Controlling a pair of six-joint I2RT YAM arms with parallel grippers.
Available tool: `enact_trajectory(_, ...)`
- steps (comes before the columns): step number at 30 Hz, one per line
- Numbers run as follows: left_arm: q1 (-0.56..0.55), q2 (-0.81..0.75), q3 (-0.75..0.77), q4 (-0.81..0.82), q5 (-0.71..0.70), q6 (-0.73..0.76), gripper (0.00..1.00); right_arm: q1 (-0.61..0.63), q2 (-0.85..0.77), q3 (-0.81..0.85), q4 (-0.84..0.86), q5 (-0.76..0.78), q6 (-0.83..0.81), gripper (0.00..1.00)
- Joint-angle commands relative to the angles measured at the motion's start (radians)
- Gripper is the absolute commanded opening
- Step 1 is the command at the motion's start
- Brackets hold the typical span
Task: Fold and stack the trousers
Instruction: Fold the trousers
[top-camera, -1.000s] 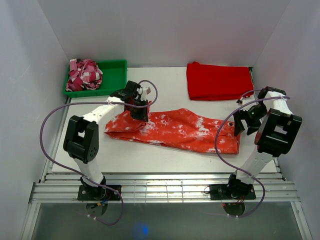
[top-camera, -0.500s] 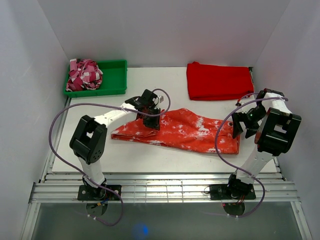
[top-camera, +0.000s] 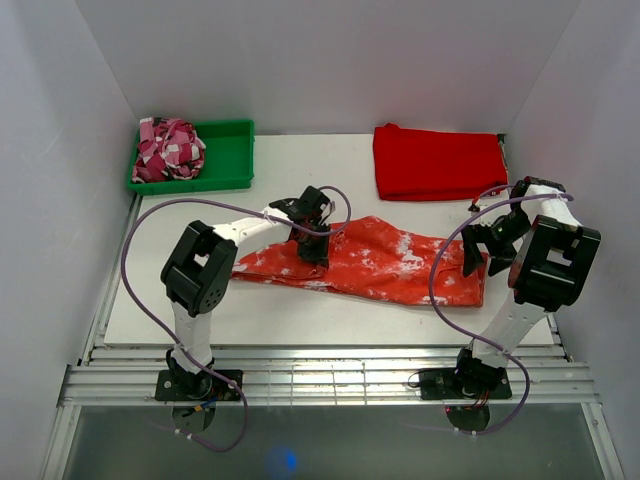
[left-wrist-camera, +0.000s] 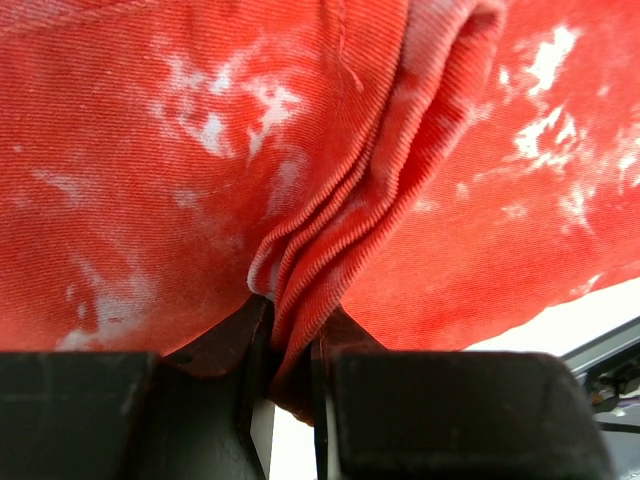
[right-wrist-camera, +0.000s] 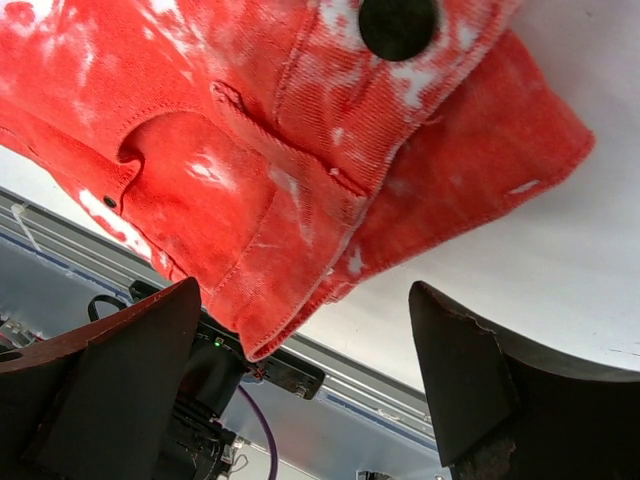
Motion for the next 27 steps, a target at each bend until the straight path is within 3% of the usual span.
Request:
enact_trajectory(1, -0.020, -0.021, 0.047, 0.030, 0.013, -0.059, 0.00, 0.009, -0.035, -0.007, -0.023, -0.018, 0.009, 0.90)
enact_trajectory(12, -0.020, -0.059, 0.056, 0.022, 0.002, -0.119, 0.00, 0.024, -0.035, -0.040, -0.003, -0.001, 0.014, 0.90)
enact_trajectory(19, -0.020, -0.057, 0.100, 0.024, 0.021, -0.144, 0.00, 0.054, -0.040, -0.099, 0.038, 0.084, 0.032, 0.96)
enact_trajectory(27, -0.044, 0.012, 0.110, 0.038, 0.028, -0.164, 0.03, 0.061, -0.051, -0.107, 0.038, 0.074, 0.037, 0.96)
